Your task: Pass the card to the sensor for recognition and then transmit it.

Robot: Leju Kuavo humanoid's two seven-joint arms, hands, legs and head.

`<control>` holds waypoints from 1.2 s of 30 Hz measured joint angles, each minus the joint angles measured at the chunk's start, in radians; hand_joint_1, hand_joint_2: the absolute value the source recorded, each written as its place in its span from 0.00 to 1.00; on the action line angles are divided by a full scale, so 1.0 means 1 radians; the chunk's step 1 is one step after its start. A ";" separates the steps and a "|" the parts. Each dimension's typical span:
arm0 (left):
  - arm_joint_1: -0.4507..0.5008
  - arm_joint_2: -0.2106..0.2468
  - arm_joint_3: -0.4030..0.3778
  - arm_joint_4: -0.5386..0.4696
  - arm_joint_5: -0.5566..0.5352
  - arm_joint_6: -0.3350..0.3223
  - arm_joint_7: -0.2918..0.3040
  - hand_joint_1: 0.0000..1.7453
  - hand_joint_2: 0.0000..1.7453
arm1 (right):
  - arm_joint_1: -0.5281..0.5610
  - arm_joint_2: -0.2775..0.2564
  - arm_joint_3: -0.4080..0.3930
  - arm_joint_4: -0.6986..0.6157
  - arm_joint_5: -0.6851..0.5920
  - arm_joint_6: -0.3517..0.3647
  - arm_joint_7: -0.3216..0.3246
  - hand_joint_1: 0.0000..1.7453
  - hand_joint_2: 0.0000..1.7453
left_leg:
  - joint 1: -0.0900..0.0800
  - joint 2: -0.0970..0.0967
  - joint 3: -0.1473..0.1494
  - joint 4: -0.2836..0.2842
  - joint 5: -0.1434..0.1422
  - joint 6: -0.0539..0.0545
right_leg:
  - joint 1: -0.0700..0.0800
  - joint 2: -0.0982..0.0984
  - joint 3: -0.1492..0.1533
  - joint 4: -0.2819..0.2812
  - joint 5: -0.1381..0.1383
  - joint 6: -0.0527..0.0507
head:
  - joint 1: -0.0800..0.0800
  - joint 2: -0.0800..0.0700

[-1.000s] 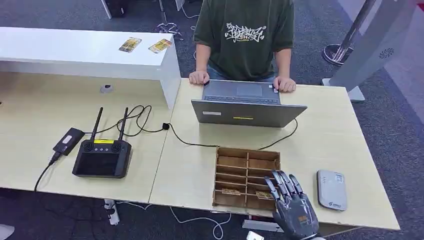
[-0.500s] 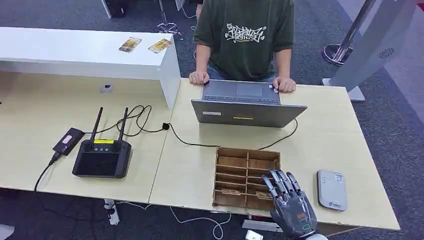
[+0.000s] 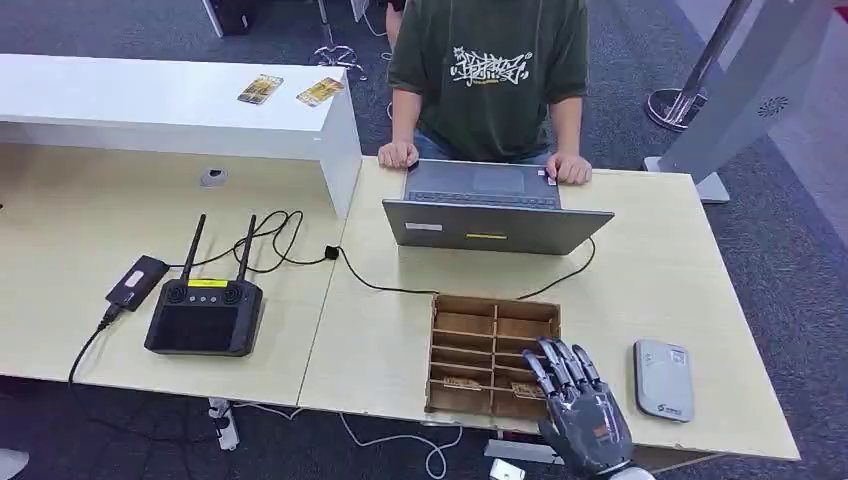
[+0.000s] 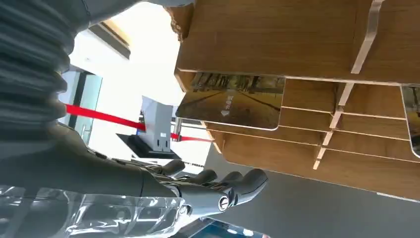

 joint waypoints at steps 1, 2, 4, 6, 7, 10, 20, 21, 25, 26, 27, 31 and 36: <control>0.000 0.000 0.000 0.000 0.000 0.000 0.000 0.00 0.00 | 0.000 0.000 0.000 0.000 0.000 0.000 0.000 0.00 1.00 | 0.000 0.000 0.000 0.000 0.000 0.000 | 0.000 0.000 0.000 0.000 0.000 0.000 | 0.000 0.000; 0.000 0.000 0.000 0.000 0.000 0.000 0.000 0.00 0.00 | 0.001 0.000 0.000 0.000 0.000 0.000 0.000 0.04 1.00 | 0.000 0.000 0.000 0.000 0.000 0.000 | 0.000 0.000 0.000 0.000 0.000 0.000 | 0.000 0.000; 0.000 0.000 0.000 0.000 0.000 0.000 0.000 0.00 0.00 | 0.003 0.000 0.000 0.000 -0.003 0.000 0.003 0.23 1.00 | 0.000 0.000 0.000 0.000 0.000 0.000 | 0.000 0.000 0.000 0.000 0.000 0.000 | 0.000 0.000; 0.000 0.000 0.000 0.000 0.000 0.000 0.000 0.00 0.00 | 0.004 0.000 0.000 0.000 -0.004 0.000 0.003 1.00 1.00 | 0.000 0.000 0.000 0.000 0.000 0.000 | 0.000 0.000 0.000 0.000 0.000 0.000 | 0.000 0.000; 0.000 0.000 0.000 0.000 0.000 0.000 0.000 0.00 0.00 | 0.005 0.000 0.000 0.000 -0.005 0.000 0.005 1.00 1.00 | 0.000 0.000 0.000 0.000 0.000 0.000 | 0.000 0.000 0.000 0.000 0.000 0.000 | 0.000 0.000; 0.000 0.000 0.000 0.000 0.000 0.000 0.000 0.00 0.00 | 0.005 0.000 0.000 -0.001 -0.012 0.000 0.009 1.00 1.00 | 0.000 0.000 0.000 0.000 0.000 0.000 | 0.000 0.000 0.000 0.000 0.000 0.000 | 0.000 0.000; 0.001 -0.002 0.000 0.000 0.000 0.000 0.000 0.00 0.00 | 0.002 0.001 0.000 -0.003 -0.022 0.002 0.011 1.00 1.00 | 0.000 0.000 0.000 0.000 0.000 0.000 | 0.000 0.000 0.000 0.000 0.000 0.000 | 0.000 0.000; 0.001 -0.002 0.000 0.000 0.000 0.000 0.000 0.00 0.00 | 0.003 0.001 0.000 -0.003 -0.022 0.002 0.011 1.00 1.00 | 0.000 0.000 0.000 0.000 0.000 0.000 | 0.000 0.000 0.000 0.000 0.000 0.000 | 0.000 0.000; 0.001 -0.002 0.000 0.000 0.000 0.000 0.000 0.00 0.00 | 0.003 0.001 0.000 -0.003 -0.022 0.002 0.011 1.00 1.00 | 0.000 0.000 0.000 0.000 0.000 0.000 | 0.000 0.000 0.000 0.000 0.000 0.000 | 0.000 0.000; 0.001 -0.002 0.000 0.000 0.000 0.000 0.000 0.00 0.00 | 0.003 0.001 0.000 -0.003 -0.022 0.002 0.011 1.00 1.00 | 0.000 0.000 0.000 0.000 0.000 0.000 | 0.000 0.000 0.000 0.000 0.000 0.000 | 0.000 0.000; 0.001 -0.002 0.000 0.000 0.000 0.000 0.000 0.00 0.00 | 0.003 0.002 0.000 -0.003 -0.022 0.002 0.011 1.00 1.00 | 0.000 0.000 0.000 0.000 0.000 0.000 | 0.000 0.000 0.000 0.000 0.000 0.000 | 0.000 0.000; 0.001 -0.002 0.000 0.000 0.000 0.000 0.000 0.00 0.00 | 0.002 0.002 0.000 -0.003 -0.024 0.002 0.006 1.00 1.00 | 0.000 0.000 0.000 0.000 0.000 0.000 | 0.000 0.000 0.000 0.000 0.000 0.000 | 0.000 0.000; 0.001 -0.002 0.000 0.000 0.000 0.000 0.000 0.00 0.00 | 0.001 0.002 0.000 -0.003 -0.026 0.002 0.000 1.00 1.00 | 0.000 0.000 0.000 0.000 0.000 0.000 | 0.000 0.000 0.000 0.000 0.000 0.000 | 0.000 0.000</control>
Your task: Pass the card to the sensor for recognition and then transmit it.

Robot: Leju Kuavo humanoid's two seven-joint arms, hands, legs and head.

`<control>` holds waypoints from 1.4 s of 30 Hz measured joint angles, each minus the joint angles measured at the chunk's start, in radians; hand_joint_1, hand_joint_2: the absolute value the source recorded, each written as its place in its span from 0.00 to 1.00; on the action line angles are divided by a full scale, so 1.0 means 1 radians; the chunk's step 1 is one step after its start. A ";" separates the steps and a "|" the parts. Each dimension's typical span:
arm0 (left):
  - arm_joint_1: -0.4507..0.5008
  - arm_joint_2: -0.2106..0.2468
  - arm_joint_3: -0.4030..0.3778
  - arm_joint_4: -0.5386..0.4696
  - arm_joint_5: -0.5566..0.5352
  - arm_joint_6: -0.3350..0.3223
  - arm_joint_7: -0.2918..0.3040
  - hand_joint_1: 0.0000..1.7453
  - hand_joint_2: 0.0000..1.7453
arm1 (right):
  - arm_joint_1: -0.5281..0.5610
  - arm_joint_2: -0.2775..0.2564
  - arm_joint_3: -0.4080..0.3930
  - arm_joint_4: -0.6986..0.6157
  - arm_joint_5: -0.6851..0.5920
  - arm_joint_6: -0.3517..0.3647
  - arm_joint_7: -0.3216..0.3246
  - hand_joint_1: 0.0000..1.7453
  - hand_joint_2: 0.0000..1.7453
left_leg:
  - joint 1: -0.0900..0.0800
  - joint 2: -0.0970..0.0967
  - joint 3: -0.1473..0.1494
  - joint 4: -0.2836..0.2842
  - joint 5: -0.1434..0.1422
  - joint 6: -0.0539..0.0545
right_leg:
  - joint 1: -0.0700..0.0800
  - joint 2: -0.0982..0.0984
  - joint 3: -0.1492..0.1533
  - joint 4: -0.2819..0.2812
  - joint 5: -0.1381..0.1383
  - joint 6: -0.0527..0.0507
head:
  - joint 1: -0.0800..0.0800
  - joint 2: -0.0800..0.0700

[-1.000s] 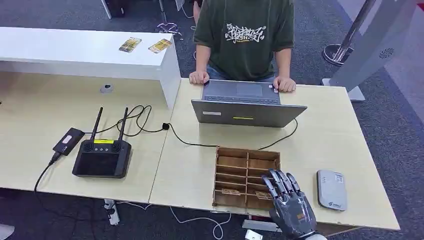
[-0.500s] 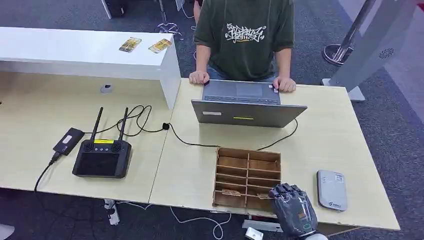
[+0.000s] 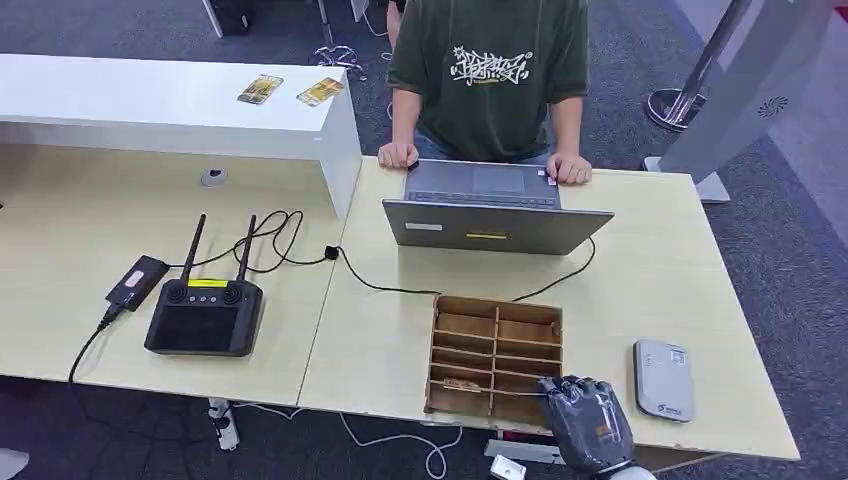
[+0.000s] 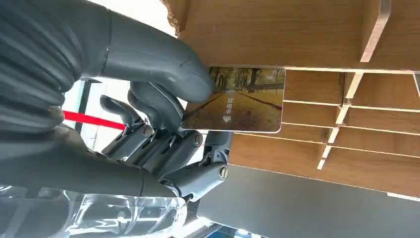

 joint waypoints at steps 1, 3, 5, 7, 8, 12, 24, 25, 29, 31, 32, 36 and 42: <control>0.000 0.000 0.000 0.000 0.000 0.000 0.000 0.00 0.00 | 0.000 0.000 0.000 0.000 -0.001 0.000 0.000 1.00 1.00 | 0.000 0.000 0.000 0.000 0.000 0.000 | 0.000 0.000 0.000 0.000 0.000 0.000 | 0.000 0.000; 0.000 0.000 0.000 0.000 0.000 0.000 0.000 0.00 0.00 | -0.001 0.001 0.000 0.000 -0.001 -0.002 0.000 1.00 1.00 | 0.000 0.000 0.000 0.000 0.000 0.000 | 0.000 0.000 0.000 0.000 0.000 0.000 | 0.000 0.000; 0.000 0.000 0.000 0.000 0.000 0.002 0.000 0.00 0.00 | -0.001 0.003 0.000 0.000 -0.001 -0.006 -0.002 1.00 1.00 | 0.000 0.000 0.000 0.000 0.000 0.000 | 0.000 0.000 0.000 0.000 0.000 0.000 | 0.000 0.000; 0.000 0.000 0.000 0.000 0.000 0.003 0.000 0.00 0.00 | 0.000 0.007 -0.001 -0.001 -0.004 -0.016 -0.002 1.00 1.00 | 0.000 0.000 0.000 0.000 0.000 0.000 | 0.000 0.000 0.000 0.000 0.000 0.000 | 0.000 0.000; 0.000 0.000 0.000 0.000 0.000 0.003 0.000 0.00 0.00 | 0.002 0.009 -0.002 -0.003 -0.005 -0.025 -0.002 1.00 1.00 | 0.000 0.000 0.000 0.000 0.000 0.000 | 0.000 0.000 0.000 0.000 0.000 0.000 | 0.000 0.000; 0.000 -0.001 0.000 0.000 0.000 0.003 0.000 0.00 0.00 | 0.014 0.017 -0.012 -0.028 -0.007 -0.069 0.010 1.00 1.00 | 0.000 0.000 0.000 0.000 0.000 0.000 | 0.000 0.000 0.000 0.000 0.000 0.000 | 0.000 0.000; 0.001 -0.005 0.000 0.000 0.000 0.003 -0.003 0.00 0.00 | 0.075 0.063 -0.095 -0.121 -0.088 -0.159 -0.003 1.00 1.00 | 0.000 0.000 0.000 0.000 0.000 0.000 | 0.000 0.000 0.000 0.000 0.000 0.000 | 0.000 0.000; 0.001 -0.005 0.000 0.000 0.000 0.003 -0.004 0.00 0.00 | 0.079 0.067 -0.101 -0.127 -0.091 -0.163 -0.004 1.00 1.00 | 0.000 0.000 0.000 0.000 0.000 0.000 | 0.000 0.000 0.000 0.000 0.000 0.000 | 0.000 0.000; 0.001 -0.006 0.000 0.000 0.000 0.002 -0.006 0.00 0.00 | 0.091 0.089 -0.125 -0.143 -0.122 -0.185 -0.029 1.00 1.00 | 0.000 0.000 0.000 0.000 0.000 0.000 | 0.000 0.000 0.000 0.000 0.000 0.000 | 0.000 0.000; 0.001 -0.006 0.000 0.000 0.000 0.002 -0.006 0.00 0.00 | 0.095 0.102 -0.135 -0.149 -0.140 -0.201 -0.042 1.00 1.00 | 0.000 0.000 0.000 0.000 0.000 0.000 | 0.000 0.000 0.000 0.000 0.000 0.000 | 0.000 0.000; 0.001 -0.006 0.000 0.000 0.000 0.002 -0.006 0.00 0.00 | 0.101 0.111 -0.145 -0.154 -0.155 -0.217 -0.055 1.00 1.00 | 0.000 0.000 0.000 0.000 0.000 0.000 | 0.000 0.000 0.000 0.000 0.000 0.000 | 0.000 0.000; 0.001 -0.006 0.000 0.000 0.000 0.002 -0.007 0.00 0.00 | 0.105 0.120 -0.155 -0.159 -0.168 -0.232 -0.065 1.00 1.00 | 0.000 0.000 0.000 0.000 0.000 0.000 | 0.000 0.000 0.000 0.000 0.000 0.000 | 0.000 0.000; 0.002 -0.010 0.001 0.000 0.000 0.003 -0.018 0.00 0.00 | 0.149 0.218 -0.262 -0.226 -0.317 -0.269 -0.200 1.00 1.00 | 0.000 0.000 0.000 0.000 0.000 0.000 | 0.000 0.000 0.000 0.000 0.000 0.000 | 0.000 0.000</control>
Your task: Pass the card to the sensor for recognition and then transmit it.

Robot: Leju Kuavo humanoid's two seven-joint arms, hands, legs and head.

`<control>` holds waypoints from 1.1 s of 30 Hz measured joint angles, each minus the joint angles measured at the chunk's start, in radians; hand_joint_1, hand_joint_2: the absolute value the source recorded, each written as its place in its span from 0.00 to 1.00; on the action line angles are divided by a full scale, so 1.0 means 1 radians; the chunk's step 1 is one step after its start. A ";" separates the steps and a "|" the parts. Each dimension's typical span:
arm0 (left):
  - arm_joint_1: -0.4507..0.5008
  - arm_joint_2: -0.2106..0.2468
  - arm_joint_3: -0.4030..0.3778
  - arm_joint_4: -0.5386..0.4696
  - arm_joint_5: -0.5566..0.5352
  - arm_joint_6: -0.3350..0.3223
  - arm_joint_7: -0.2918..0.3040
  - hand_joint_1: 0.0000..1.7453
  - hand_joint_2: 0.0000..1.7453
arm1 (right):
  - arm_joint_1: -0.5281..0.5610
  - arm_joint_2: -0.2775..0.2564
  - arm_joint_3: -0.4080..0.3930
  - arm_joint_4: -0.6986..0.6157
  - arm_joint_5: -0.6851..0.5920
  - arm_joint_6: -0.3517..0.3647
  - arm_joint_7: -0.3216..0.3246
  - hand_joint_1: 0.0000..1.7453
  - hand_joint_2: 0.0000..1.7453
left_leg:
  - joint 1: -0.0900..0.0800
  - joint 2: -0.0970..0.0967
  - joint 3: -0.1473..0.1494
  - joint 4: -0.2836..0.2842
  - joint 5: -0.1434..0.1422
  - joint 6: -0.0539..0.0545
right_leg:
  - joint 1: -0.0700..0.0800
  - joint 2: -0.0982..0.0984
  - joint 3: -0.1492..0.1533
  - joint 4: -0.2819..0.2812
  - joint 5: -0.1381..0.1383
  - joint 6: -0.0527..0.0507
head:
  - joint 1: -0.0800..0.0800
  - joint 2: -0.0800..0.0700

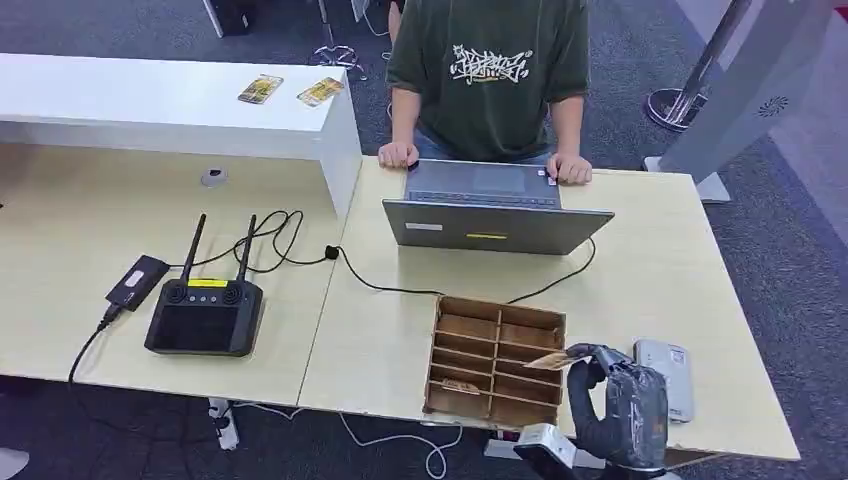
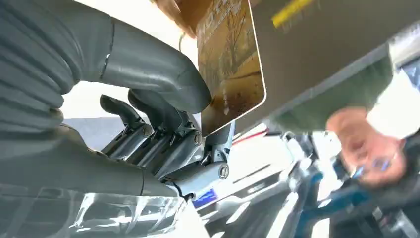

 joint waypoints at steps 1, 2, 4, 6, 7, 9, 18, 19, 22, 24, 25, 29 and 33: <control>0.000 -0.001 0.000 0.000 0.000 0.000 -0.001 0.00 0.00 | 0.014 0.024 -0.030 -0.019 -0.018 0.000 -0.024 1.00 1.00 | 0.000 0.000 0.000 0.000 0.000 0.000 | 0.000 -0.001 0.000 0.000 0.000 0.000 | 0.000 0.000; 0.000 -0.002 0.000 0.000 0.000 0.001 -0.003 0.00 0.00 | 0.028 0.043 -0.060 -0.034 -0.035 -0.001 -0.050 1.00 1.00 | 0.000 -0.001 0.000 0.000 0.000 0.000 | 0.000 -0.001 0.000 0.000 0.000 0.000 | 0.001 0.000; 0.001 -0.004 0.000 0.001 0.000 0.003 -0.003 0.00 0.00 | 0.051 0.092 -0.131 -0.060 -0.067 -0.003 -0.109 1.00 1.00 | 0.000 0.000 0.000 0.000 0.000 0.000 | 0.000 -0.001 0.000 0.000 0.000 0.000 | 0.000 0.000; 0.001 -0.005 0.000 0.001 0.000 0.003 -0.003 0.00 0.00 | 0.079 0.139 -0.205 -0.088 -0.084 -0.003 -0.153 1.00 1.00 | 0.000 0.000 0.000 0.000 0.000 0.000 | 0.000 -0.001 0.000 0.000 0.000 0.000 | 0.001 0.000; 0.001 -0.005 0.000 0.002 0.000 0.004 -0.003 0.00 0.00 | 0.089 0.157 -0.235 -0.098 -0.089 -0.003 -0.166 1.00 1.00 | 0.000 0.000 0.000 0.000 0.000 0.000 | 0.000 -0.001 0.000 0.000 0.000 0.000 | 0.000 0.000; 0.000 -0.005 0.000 0.002 0.000 0.004 -0.003 0.00 0.00 | 0.109 0.195 -0.291 -0.118 -0.101 -0.003 -0.194 1.00 1.00 | 0.000 0.000 0.000 0.000 0.000 0.000 | 0.000 0.000 0.000 0.000 0.000 0.000 | 0.000 0.000; 0.000 -0.007 0.000 0.003 0.000 0.004 -0.003 0.00 0.00 | 0.152 0.316 -0.434 -0.166 -0.128 -0.003 -0.259 1.00 1.00 | 0.000 0.000 0.000 0.000 0.000 -0.001 | 0.000 0.000 0.000 0.000 0.000 0.000 | 0.000 0.000; 0.000 -0.007 0.000 0.003 0.000 0.005 -0.003 0.00 0.00 | 0.153 0.325 -0.444 -0.169 -0.129 -0.003 -0.263 1.00 1.00 | 0.000 0.000 0.000 0.000 0.000 -0.001 | 0.000 0.000 0.000 0.000 0.000 0.000 | 0.000 0.000; 0.000 -0.010 0.000 0.005 0.000 0.006 -0.003 0.00 0.00 | 0.156 0.343 -0.462 -0.171 -0.130 -0.003 -0.269 1.00 1.00 | 0.000 0.000 0.000 0.000 0.000 -0.001 | 0.000 0.000 0.000 0.000 0.000 0.000 | 0.000 0.000; 0.000 -0.011 0.000 0.007 0.000 0.006 -0.004 0.00 0.00 | 0.158 0.352 -0.468 -0.171 -0.130 -0.003 -0.273 1.00 1.00 | 0.000 0.000 0.000 0.000 0.000 -0.001 | 0.000 0.000 0.000 0.000 0.000 0.000 | 0.000 0.000; -0.001 -0.013 0.001 0.009 0.000 0.006 -0.004 0.00 0.00 | 0.159 0.355 -0.468 -0.172 -0.130 -0.003 -0.273 1.00 1.00 | 0.000 0.000 0.000 0.000 0.000 -0.001 | 0.000 0.000 0.000 0.000 0.000 0.000 | 0.000 0.000; -0.001 -0.013 0.001 0.009 0.000 0.006 -0.006 0.00 0.00 | 0.150 0.360 -0.465 -0.170 -0.130 -0.003 -0.271 1.00 1.00 | 0.000 0.000 0.000 0.000 0.000 -0.001 | 0.000 0.000 0.000 0.000 0.000 0.000 | 0.000 0.000; -0.002 -0.013 0.001 0.009 0.000 0.005 -0.006 0.00 0.00 | 0.105 0.360 -0.451 -0.162 -0.130 -0.003 -0.275 1.00 1.00 | 0.000 0.001 0.001 0.000 0.000 -0.001 | 0.000 0.000 0.001 0.000 0.000 0.000 | 0.000 0.000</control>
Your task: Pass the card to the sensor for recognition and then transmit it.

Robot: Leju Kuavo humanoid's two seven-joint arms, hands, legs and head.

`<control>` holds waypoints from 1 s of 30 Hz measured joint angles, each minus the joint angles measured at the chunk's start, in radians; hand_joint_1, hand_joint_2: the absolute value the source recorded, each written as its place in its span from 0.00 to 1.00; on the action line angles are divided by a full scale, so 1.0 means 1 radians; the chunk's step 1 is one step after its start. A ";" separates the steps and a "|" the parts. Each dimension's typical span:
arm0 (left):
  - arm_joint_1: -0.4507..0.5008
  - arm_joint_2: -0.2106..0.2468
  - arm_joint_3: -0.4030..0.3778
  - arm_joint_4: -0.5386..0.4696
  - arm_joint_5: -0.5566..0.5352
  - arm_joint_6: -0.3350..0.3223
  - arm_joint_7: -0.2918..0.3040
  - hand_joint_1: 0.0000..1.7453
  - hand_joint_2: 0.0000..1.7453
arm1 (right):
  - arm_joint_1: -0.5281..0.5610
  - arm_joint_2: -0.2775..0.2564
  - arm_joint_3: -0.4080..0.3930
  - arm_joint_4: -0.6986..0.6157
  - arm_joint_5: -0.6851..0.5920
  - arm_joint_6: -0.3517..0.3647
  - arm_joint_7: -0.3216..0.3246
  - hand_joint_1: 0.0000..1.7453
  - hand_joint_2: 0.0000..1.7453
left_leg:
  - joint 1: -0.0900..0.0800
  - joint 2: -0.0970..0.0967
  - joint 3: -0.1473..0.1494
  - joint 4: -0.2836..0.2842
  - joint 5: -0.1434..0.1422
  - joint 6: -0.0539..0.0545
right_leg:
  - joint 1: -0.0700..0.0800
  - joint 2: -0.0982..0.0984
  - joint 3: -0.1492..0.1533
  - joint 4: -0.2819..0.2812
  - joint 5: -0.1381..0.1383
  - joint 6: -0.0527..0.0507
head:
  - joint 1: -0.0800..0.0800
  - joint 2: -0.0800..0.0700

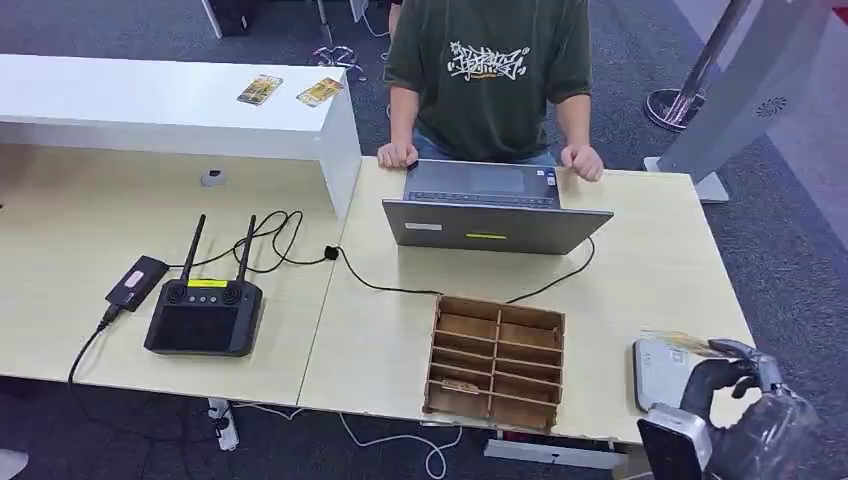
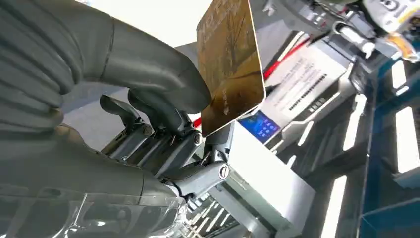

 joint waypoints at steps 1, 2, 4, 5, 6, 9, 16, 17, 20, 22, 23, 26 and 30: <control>0.000 0.000 0.000 0.000 -0.001 -0.001 0.000 0.00 0.00 | -0.016 0.000 0.005 0.004 0.002 0.000 0.000 1.00 1.00 | 0.000 0.000 0.000 0.000 0.000 0.000 | 0.000 0.000 0.000 0.000 0.000 0.000 | 0.000 0.000; -0.001 0.000 0.000 0.000 -0.001 -0.001 0.003 0.00 0.00 | -0.034 0.000 0.011 0.008 0.005 0.000 0.001 1.00 1.00 | 0.000 0.000 0.000 0.000 0.000 0.000 | 0.000 0.000 0.000 0.000 0.000 0.000 | 0.000 0.000; -0.002 0.000 0.000 0.000 -0.002 -0.001 0.003 0.00 0.00 | -0.067 0.000 0.018 0.015 0.014 0.000 0.003 1.00 1.00 | 0.000 0.001 0.001 0.000 0.000 0.000 | 0.000 0.000 0.001 0.000 0.000 0.000 | 0.000 0.000; -0.002 0.000 0.000 0.000 -0.002 -0.002 0.005 0.00 0.00 | -0.084 0.000 0.021 0.019 0.022 0.000 0.005 1.00 1.00 | 0.000 0.001 0.001 0.000 0.000 0.000 | 0.000 0.000 0.001 0.000 0.000 0.000 | 0.000 0.000; -0.002 0.000 0.000 0.000 -0.002 -0.002 0.005 0.00 0.00 | -0.103 0.000 0.025 0.026 0.032 0.000 0.008 1.00 1.00 | 0.000 0.001 0.001 0.000 0.001 0.000 | 0.000 0.001 0.000 0.000 0.000 0.000 | 0.000 0.000; -0.004 0.001 -0.002 0.000 -0.004 -0.003 0.013 0.00 0.00 | -0.167 -0.002 0.038 0.050 0.085 0.000 0.034 1.00 1.00 | 0.000 0.002 0.001 0.000 0.001 0.000 | 0.000 0.001 0.000 0.000 0.001 -0.001 | 0.000 0.000; -0.009 0.003 -0.017 0.000 -0.008 -0.010 0.027 0.00 0.00 | -0.343 -0.017 0.101 0.157 0.165 0.004 0.134 1.00 1.00 | 0.000 0.002 0.002 0.000 0.001 0.000 | 0.000 0.002 0.001 0.001 0.001 -0.001 | 0.000 0.000; -0.009 0.003 -0.019 0.000 -0.008 -0.010 0.029 0.00 0.00 | -0.362 -0.020 0.111 0.171 0.172 0.007 0.146 1.00 1.00 | 0.000 0.002 0.001 0.000 0.001 0.000 | 0.000 0.001 0.001 0.001 0.001 -0.001 | 0.000 0.000; -0.010 0.004 -0.028 0.000 -0.010 -0.012 0.037 0.00 0.00 | -0.418 -0.030 0.146 0.229 0.190 0.017 0.161 1.00 1.00 | 0.000 0.002 0.001 0.000 0.002 0.000 | 0.000 0.002 0.001 0.001 0.001 -0.001 | 0.000 0.000; -0.011 0.006 -0.036 -0.001 -0.011 -0.015 0.039 0.00 0.00 | -0.462 -0.033 0.170 0.271 0.193 0.022 0.166 1.00 1.00 | 0.000 0.002 0.001 0.000 0.002 0.000 | 0.000 0.002 0.001 0.001 0.001 -0.001 | 0.000 0.000; -0.012 0.008 -0.040 -0.001 -0.012 -0.018 0.041 0.00 0.00 | -0.485 -0.034 0.183 0.290 0.200 0.031 0.172 1.00 1.00 | 0.000 0.002 0.001 0.000 0.002 0.000 | 0.000 0.002 0.000 0.001 0.001 -0.001 | 0.000 0.000; -0.014 0.009 -0.048 -0.001 -0.014 -0.021 0.045 0.00 0.00 | -0.569 -0.036 0.224 0.359 0.215 0.058 0.200 1.00 1.00 | 0.000 0.002 0.001 0.000 0.002 -0.001 | 0.000 0.002 0.000 0.001 0.001 -0.001 | 0.000 0.000; -0.019 0.010 -0.063 -0.001 -0.019 -0.028 0.048 0.00 0.00 | -0.671 -0.037 0.270 0.449 0.233 0.081 0.230 1.00 1.00 | 0.000 0.001 0.001 0.000 0.003 -0.001 | 0.000 0.001 0.000 0.001 0.001 -0.001 | 0.000 0.000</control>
